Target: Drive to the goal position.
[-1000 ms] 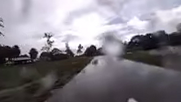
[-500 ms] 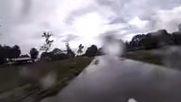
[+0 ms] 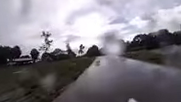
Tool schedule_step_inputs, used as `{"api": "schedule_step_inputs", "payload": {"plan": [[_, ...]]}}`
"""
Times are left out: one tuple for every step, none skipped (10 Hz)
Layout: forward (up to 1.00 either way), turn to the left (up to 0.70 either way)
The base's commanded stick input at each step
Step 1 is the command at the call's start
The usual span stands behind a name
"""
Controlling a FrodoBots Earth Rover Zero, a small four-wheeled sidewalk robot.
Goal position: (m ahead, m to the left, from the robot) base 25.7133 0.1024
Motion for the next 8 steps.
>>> {"api": "schedule_step_inputs", "payload": {"plan": [[0.85,-0.01],[0.85,-0.1],[0.85,-0.23],[0.85,-0.34],[0.85,-0.25],[0.85,0.0],[0.85,0.0],[0.85,0.0]]}}
